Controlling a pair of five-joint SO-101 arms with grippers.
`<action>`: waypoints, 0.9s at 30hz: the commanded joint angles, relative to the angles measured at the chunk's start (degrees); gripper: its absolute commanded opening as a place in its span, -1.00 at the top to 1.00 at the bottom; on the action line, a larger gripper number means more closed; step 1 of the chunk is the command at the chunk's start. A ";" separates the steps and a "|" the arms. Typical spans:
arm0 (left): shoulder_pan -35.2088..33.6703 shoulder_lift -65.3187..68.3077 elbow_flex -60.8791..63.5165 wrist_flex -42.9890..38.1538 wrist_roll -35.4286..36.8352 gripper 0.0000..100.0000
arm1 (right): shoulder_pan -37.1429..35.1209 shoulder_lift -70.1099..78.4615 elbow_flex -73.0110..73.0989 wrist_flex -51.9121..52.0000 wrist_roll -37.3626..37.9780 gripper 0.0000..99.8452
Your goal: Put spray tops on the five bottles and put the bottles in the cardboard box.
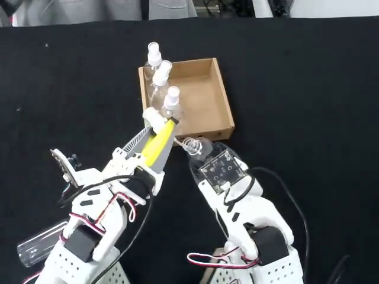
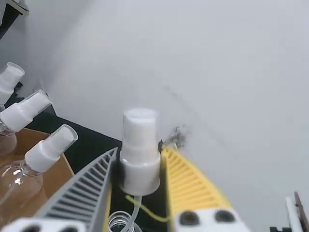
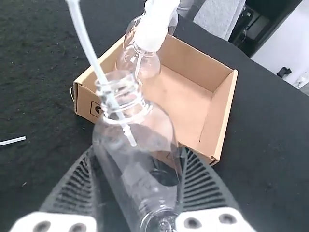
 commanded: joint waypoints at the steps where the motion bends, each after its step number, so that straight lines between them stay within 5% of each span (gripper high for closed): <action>1: 1.10 -0.26 1.10 -4.13 -0.62 0.94 | 1.49 -5.85 -1.80 -1.93 -0.62 0.98; 27: 6.37 -0.26 4.44 -6.59 -4.66 0.94 | 1.23 -5.85 -3.65 -2.99 -0.70 0.98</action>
